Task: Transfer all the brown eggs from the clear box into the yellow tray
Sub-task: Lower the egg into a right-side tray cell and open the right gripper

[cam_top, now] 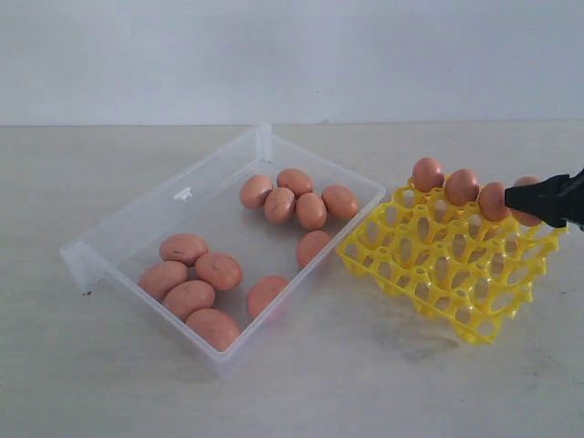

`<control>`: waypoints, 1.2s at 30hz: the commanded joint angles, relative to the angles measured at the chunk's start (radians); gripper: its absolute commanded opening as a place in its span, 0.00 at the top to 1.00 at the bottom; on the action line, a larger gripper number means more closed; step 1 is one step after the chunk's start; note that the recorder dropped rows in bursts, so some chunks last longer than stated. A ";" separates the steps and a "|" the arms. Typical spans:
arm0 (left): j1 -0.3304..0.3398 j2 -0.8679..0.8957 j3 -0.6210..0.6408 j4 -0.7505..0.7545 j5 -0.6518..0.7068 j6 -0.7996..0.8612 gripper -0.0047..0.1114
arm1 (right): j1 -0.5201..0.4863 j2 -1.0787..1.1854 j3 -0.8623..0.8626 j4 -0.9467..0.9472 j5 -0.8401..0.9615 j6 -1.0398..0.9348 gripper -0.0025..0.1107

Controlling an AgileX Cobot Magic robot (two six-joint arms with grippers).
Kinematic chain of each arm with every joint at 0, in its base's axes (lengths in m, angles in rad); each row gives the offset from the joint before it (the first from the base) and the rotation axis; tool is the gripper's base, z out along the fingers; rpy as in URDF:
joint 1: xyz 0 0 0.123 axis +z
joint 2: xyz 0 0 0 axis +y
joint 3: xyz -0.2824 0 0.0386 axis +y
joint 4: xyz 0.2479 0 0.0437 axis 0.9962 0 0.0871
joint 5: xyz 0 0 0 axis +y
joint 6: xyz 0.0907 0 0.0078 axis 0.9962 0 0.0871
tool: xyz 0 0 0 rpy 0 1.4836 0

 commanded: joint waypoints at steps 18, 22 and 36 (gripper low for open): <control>-0.002 -0.002 0.003 -0.003 -0.007 0.002 0.92 | -0.042 0.041 -0.002 0.115 0.031 -0.086 0.98; -0.002 -0.002 0.003 -0.003 -0.007 0.002 0.92 | -0.042 0.062 -0.002 0.111 0.002 -0.086 0.98; -0.002 -0.002 0.003 -0.003 -0.007 0.002 0.92 | -0.040 0.121 -0.002 0.196 -0.056 -0.154 0.85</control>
